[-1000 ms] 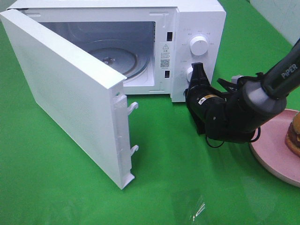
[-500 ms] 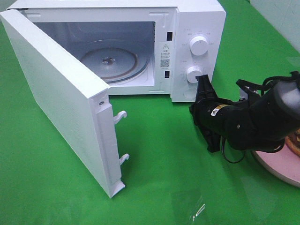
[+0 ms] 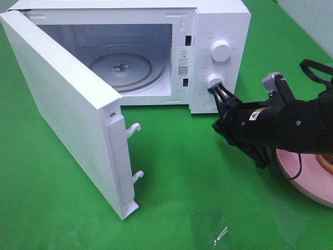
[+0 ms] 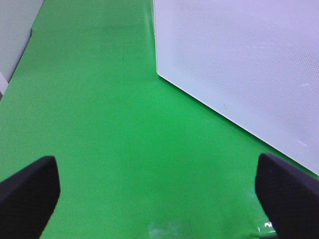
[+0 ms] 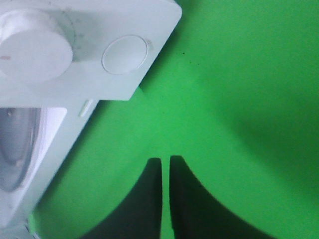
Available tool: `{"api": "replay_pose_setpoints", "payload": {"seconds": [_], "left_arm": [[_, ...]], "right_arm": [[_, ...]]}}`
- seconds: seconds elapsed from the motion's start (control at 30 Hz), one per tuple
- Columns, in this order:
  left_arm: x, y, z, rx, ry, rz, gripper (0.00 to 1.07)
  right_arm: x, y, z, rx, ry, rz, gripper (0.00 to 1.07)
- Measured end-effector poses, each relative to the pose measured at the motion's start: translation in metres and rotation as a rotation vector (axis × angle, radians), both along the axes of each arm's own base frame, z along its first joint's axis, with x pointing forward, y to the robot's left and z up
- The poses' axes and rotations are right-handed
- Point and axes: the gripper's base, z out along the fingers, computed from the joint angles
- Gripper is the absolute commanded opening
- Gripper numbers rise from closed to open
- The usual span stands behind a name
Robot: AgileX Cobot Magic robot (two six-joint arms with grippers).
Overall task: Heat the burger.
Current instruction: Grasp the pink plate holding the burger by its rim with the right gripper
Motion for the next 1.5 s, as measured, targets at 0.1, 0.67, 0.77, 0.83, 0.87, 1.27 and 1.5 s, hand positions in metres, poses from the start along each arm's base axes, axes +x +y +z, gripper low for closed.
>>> {"api": "replay_pose_setpoints", "payload": {"seconds": [0.1, 0.67, 0.77, 0.83, 0.87, 1.27, 1.5], "left_arm": [[0.000, 0.000, 0.000, 0.000, 0.000, 0.000, 1.00], [0.000, 0.000, 0.000, 0.000, 0.000, 0.000, 1.00], [0.000, 0.000, 0.000, 0.000, 0.000, 0.000, 1.00], [0.000, 0.000, 0.000, 0.000, 0.000, 0.000, 1.00], [0.000, 0.000, 0.000, 0.000, 0.000, 0.000, 1.00], [0.000, 0.000, 0.000, 0.000, 0.000, 0.000, 1.00], [0.000, 0.000, 0.000, 0.000, 0.000, 0.000, 1.00]], "right_arm": [[-0.007, 0.000, 0.005, -0.117, 0.033, 0.123, 0.08], [-0.029, 0.005, 0.010, -0.521, 0.192, 0.723, 0.10], [-0.024, 0.007, 0.020, -0.643, 0.235, 0.879, 0.12], [-0.022, 0.006, 0.025, -0.704, 0.275, 0.940, 0.14], [-0.022, 0.006, 0.025, -0.704, 0.275, 0.940, 0.14], [-0.013, -0.012, 0.057, -0.887, 0.556, 1.064, 0.17], [0.000, -0.036, 0.069, -0.897, 0.635, 1.010, 0.18]]}}
